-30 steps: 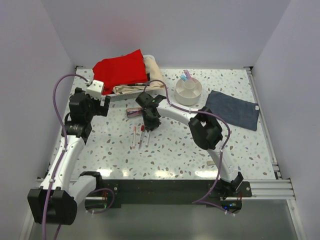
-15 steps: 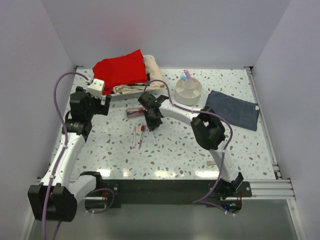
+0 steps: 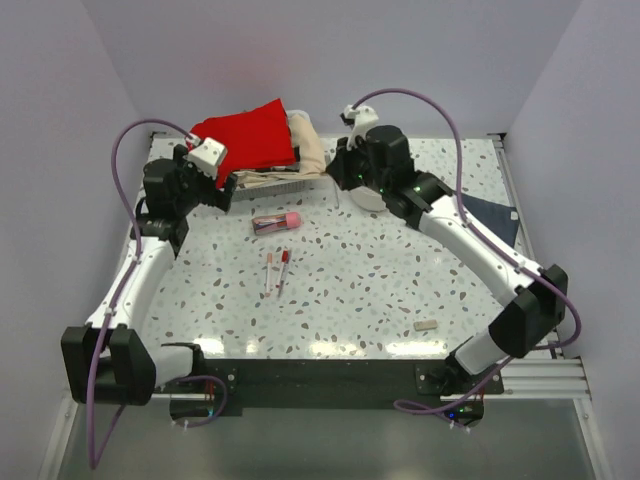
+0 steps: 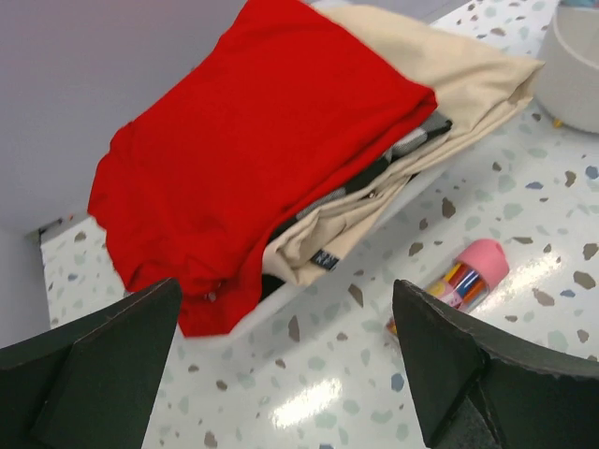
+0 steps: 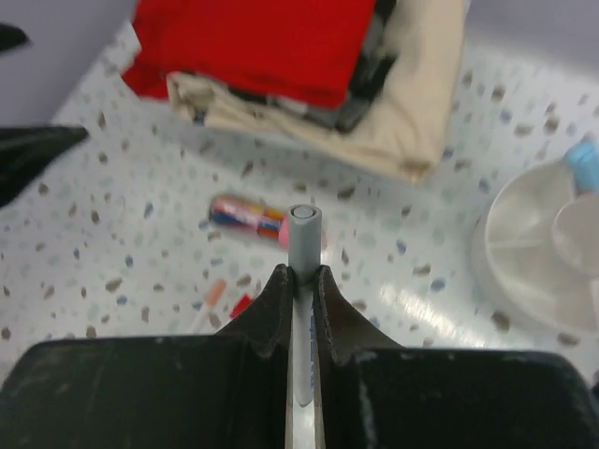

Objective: Sort the stationery into containers
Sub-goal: Place the pen in the storage box.

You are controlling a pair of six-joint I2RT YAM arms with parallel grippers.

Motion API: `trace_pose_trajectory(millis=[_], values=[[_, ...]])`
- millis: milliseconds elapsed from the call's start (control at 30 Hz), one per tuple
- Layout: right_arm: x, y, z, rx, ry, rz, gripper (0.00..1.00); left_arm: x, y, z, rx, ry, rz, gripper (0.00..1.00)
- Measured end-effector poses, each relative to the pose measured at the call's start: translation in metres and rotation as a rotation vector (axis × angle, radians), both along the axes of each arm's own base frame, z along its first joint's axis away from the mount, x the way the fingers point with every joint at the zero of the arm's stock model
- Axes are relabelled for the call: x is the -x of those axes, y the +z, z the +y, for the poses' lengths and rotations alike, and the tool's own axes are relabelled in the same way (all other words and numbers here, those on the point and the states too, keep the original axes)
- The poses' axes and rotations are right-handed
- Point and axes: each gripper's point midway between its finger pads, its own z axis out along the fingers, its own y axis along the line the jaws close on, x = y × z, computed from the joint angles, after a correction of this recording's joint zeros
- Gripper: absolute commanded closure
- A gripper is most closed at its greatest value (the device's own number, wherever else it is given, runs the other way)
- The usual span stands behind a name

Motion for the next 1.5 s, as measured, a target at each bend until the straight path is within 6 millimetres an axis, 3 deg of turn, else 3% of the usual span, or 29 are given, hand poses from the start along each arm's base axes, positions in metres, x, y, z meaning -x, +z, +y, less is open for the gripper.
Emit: trace_pose_trajectory(millis=[100,200,367,500,733,833,933,1100,1233,1500], values=[[-0.018,0.059,-0.011,-0.062,-0.038,-0.249,1.00,-0.017,0.008,-0.021,0.007,-0.079,-0.019,0.00],[-0.040,0.079,-0.024,-0.060,-0.093,-0.411,1.00,-0.030,0.012,-0.063,-0.018,-0.190,-0.031,0.00],[-0.090,0.061,-0.055,0.001,-0.217,-0.472,1.00,-0.040,0.021,-0.141,-0.053,-0.369,-0.049,0.00],[-0.122,0.042,-0.094,0.044,-0.326,-0.454,1.00,-0.052,0.035,-0.169,-0.058,-0.415,-0.077,0.00],[-0.150,0.047,-0.163,0.077,-0.493,-0.461,1.00,-0.075,0.040,-0.183,-0.053,-0.402,-0.097,0.00],[-0.153,0.048,-0.179,0.086,-0.529,-0.460,1.00,-0.081,0.033,-0.189,-0.045,-0.394,-0.085,0.00],[-0.155,0.047,-0.186,0.090,-0.544,-0.459,1.00,-0.085,0.027,-0.193,-0.030,-0.377,-0.065,0.00],[-0.155,0.043,-0.192,0.100,-0.559,-0.441,1.00,-0.090,0.035,-0.190,0.005,-0.302,-0.067,0.00],[-0.153,0.032,-0.200,0.093,-0.589,-0.374,1.00,-0.091,0.039,-0.184,0.021,-0.252,-0.063,0.02],[-0.148,0.011,-0.214,0.079,-0.646,-0.281,1.00,-0.086,0.027,-0.179,0.032,-0.221,-0.036,0.02]])
